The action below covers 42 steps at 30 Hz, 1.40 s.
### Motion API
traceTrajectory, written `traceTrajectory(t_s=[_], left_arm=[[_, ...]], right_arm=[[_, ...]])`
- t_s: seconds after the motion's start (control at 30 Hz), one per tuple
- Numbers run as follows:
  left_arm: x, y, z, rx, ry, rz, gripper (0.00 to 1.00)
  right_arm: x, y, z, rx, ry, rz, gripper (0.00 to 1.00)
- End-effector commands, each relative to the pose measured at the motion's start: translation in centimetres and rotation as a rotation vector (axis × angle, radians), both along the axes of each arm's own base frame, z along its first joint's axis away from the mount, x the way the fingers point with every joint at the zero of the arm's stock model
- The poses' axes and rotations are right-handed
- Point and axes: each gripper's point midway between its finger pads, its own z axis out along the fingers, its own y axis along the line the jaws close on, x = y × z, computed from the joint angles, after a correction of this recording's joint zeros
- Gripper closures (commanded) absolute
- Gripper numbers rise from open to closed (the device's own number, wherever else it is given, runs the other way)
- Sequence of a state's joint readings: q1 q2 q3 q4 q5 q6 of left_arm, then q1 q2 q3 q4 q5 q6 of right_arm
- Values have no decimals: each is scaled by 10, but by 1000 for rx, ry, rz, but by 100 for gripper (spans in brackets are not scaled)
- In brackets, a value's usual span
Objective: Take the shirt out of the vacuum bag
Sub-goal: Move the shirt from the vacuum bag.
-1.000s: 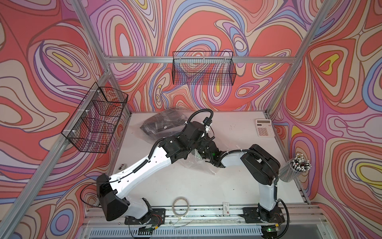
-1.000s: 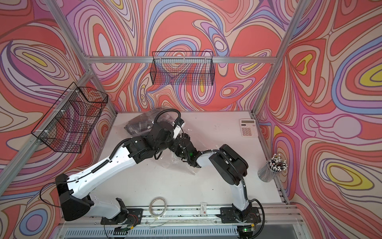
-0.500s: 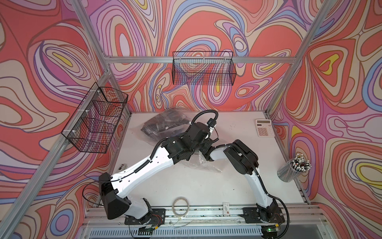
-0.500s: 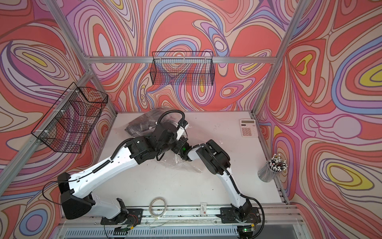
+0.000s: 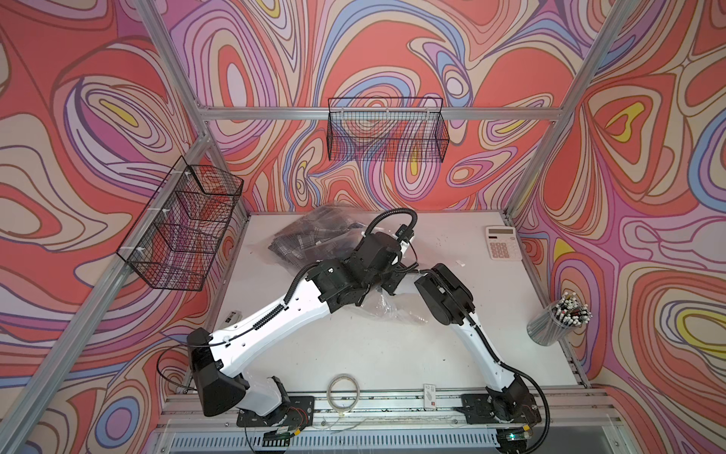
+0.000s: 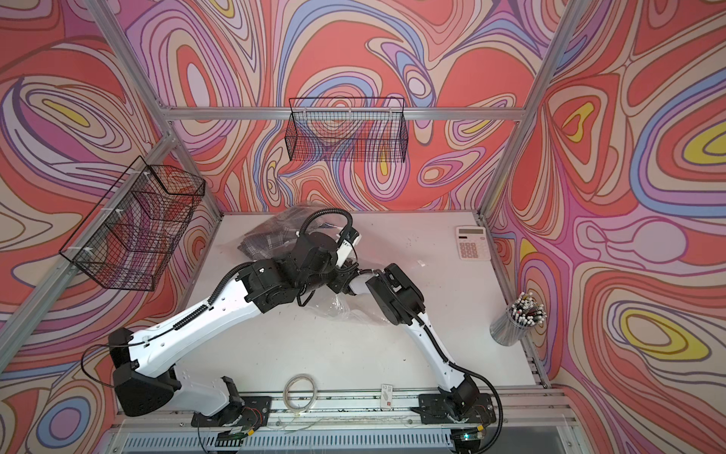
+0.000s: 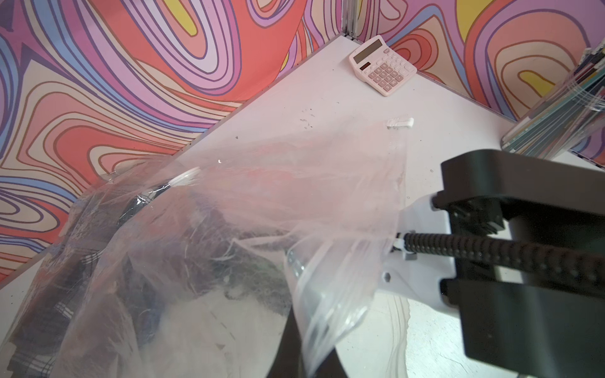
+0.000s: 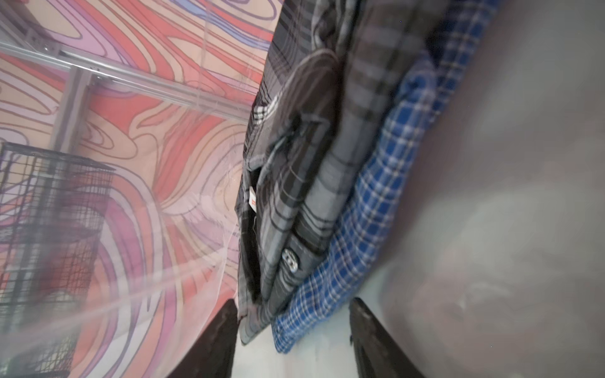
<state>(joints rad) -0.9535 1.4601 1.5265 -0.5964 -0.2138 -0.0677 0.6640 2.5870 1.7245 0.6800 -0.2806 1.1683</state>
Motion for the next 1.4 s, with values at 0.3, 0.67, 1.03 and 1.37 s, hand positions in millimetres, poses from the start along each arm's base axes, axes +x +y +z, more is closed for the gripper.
traceTrajectory(t_s=[0.3, 0.67, 1.03, 1.37], left_arm=[[-16, -15, 10, -63, 46, -66, 100], [-26, -12, 29, -102, 44, -101, 83], [-12, 59, 49, -175, -19, 62, 40], [57, 222, -62, -437, 207, 666, 86]], right_arm=[[30, 5, -64, -19, 128, -74, 39], [55, 1, -89, -98, 182, -180, 68], [53, -8, -99, -145, 223, -198, 100], [25, -34, -84, -218, 220, -138, 100]])
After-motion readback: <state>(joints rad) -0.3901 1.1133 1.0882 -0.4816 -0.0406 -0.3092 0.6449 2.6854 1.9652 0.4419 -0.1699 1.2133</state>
